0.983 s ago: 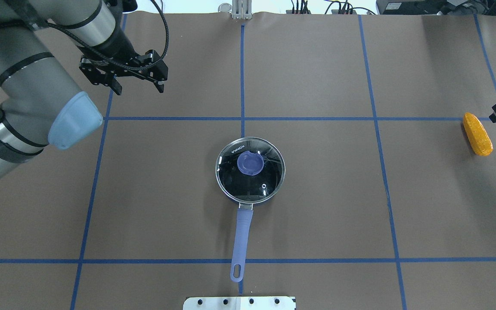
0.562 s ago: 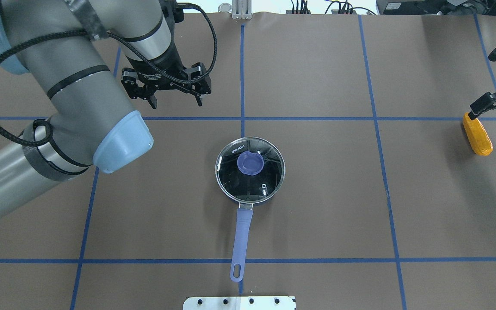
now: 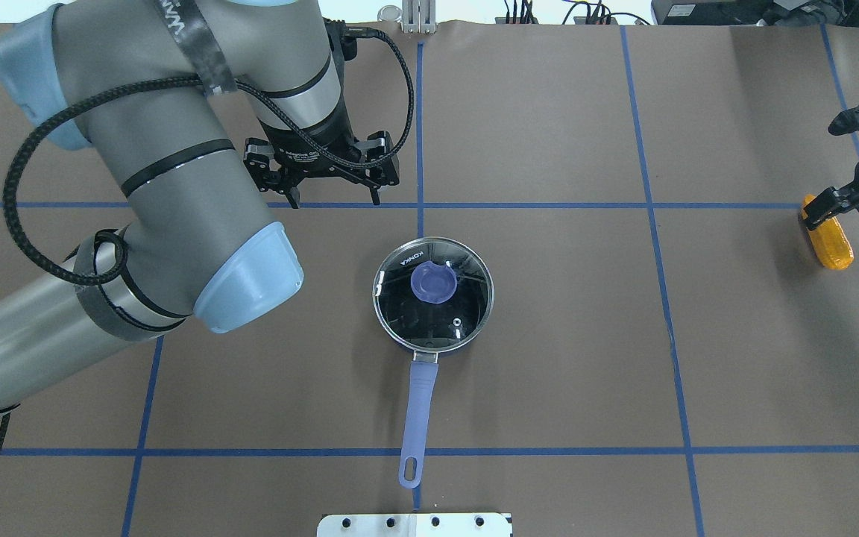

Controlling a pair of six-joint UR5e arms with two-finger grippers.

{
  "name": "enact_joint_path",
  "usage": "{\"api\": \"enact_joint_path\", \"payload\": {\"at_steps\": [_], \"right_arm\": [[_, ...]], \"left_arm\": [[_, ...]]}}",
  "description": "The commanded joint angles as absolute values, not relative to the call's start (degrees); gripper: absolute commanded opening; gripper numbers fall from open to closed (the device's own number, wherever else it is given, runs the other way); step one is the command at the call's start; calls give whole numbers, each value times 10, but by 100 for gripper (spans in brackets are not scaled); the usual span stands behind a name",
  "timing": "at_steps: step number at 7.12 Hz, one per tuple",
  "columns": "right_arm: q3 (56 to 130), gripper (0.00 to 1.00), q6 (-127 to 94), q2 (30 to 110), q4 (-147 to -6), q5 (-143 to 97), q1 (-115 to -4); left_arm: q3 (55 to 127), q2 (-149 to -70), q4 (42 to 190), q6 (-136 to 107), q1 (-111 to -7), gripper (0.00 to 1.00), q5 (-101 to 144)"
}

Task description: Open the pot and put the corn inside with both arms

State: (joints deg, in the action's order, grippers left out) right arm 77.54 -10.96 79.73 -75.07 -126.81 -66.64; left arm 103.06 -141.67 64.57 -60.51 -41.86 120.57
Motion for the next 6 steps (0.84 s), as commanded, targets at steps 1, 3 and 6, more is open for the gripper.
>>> {"api": "enact_joint_path", "payload": {"at_steps": [1, 3, 6], "right_arm": [[780, 93, -101, 811, -748, -1268, -655], [780, 58, -93, 823, -737, -1267, -656], [782, 29, -93, 817, -737, -1266, -656]], "left_arm": [[1031, -1418, 646, -606, -416, 99, 1205], [1031, -1417, 646, -606, -416, 99, 1205], [1031, -1417, 646, -606, -416, 99, 1205]]}}
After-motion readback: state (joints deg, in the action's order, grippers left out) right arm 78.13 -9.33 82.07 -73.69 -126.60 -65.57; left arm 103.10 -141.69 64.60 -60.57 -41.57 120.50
